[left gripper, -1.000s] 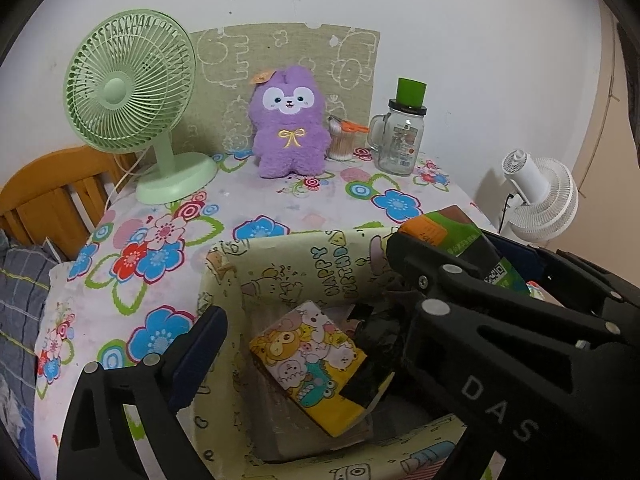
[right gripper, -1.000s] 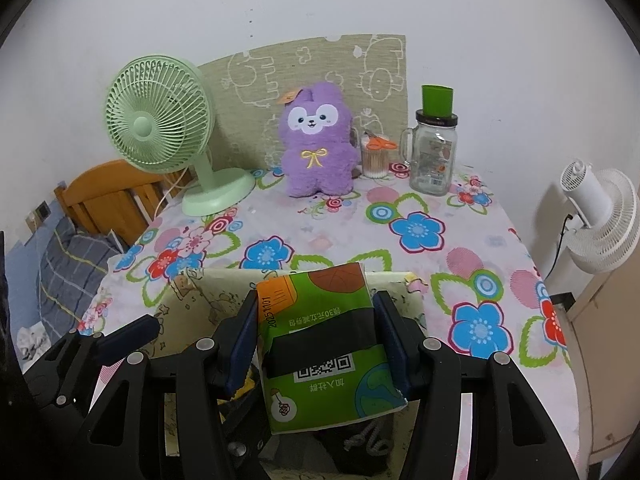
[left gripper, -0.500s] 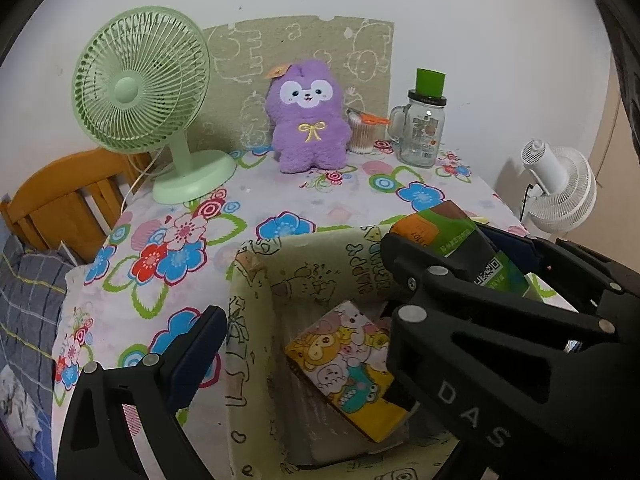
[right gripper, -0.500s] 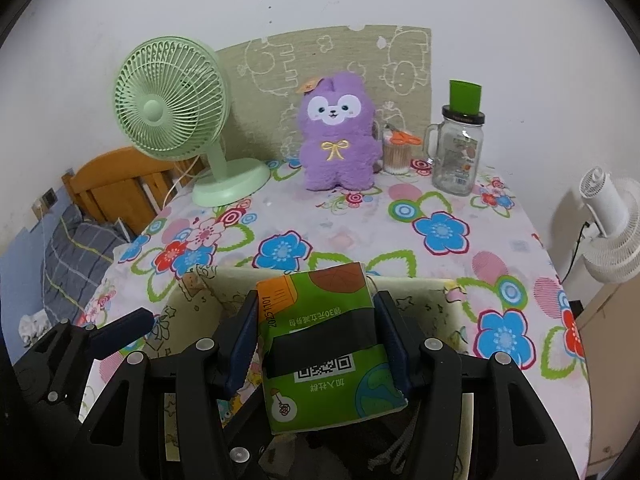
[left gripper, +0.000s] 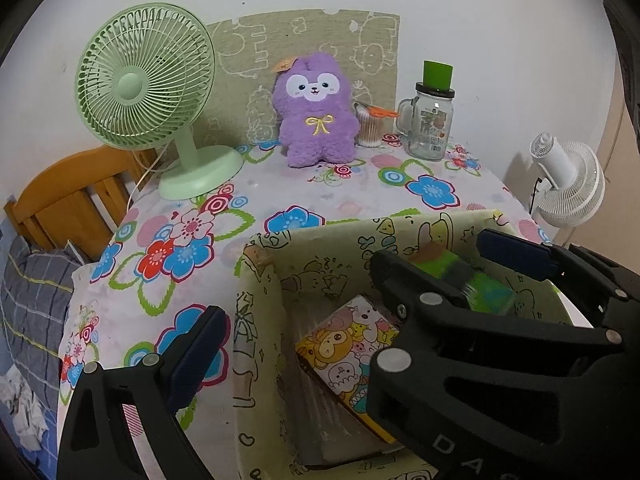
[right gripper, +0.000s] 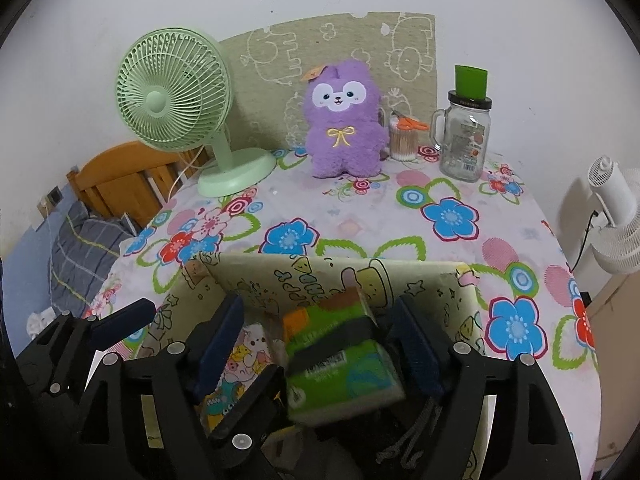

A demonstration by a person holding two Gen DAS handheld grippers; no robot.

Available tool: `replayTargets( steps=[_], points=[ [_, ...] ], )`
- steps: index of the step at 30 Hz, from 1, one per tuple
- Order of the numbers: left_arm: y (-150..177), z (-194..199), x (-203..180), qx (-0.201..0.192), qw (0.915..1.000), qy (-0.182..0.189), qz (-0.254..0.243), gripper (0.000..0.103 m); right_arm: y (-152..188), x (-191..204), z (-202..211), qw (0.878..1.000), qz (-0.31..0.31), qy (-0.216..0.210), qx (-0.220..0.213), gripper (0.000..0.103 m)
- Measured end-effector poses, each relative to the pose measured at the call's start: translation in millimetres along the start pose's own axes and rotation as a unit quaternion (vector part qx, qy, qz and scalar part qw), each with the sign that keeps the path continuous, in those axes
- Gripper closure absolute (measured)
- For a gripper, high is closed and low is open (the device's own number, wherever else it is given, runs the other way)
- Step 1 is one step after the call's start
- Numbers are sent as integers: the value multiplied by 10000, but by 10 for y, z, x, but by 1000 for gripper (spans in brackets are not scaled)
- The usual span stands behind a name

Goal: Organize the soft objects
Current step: 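Lower the green pack into the box and open the right tool while the left tool releases the yellow pack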

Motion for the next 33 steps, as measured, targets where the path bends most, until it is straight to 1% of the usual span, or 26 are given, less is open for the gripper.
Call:
replayTargets(
  steps=[4,9,20,33],
  points=[
    [13,1,-27,26,10000,11,4,4,24,-36,20,10000,-20,42,13,22],
    [14,34,-60,-14,9999,82,72,1,69,-90,63,10000,-37,84,32,22],
    [13,192,-199,-179,9997,175,-36,1,85,-232,294,9996,-100,185,-167,22],
    [97,336,-316,-259,9993,279,-28,0,212,-408,516,9988,-255,356,-226,22]
  ],
)
Point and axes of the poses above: each gripper's, at about its wrist camera, not at the fingertips, and z roughly against the way its jaws point, x to its left, y to its underside, the point moved 7 cm from there along -z, roughly the way its jaws point, and after that the axes turned 14 degrees about y, right-handed, at the moved point
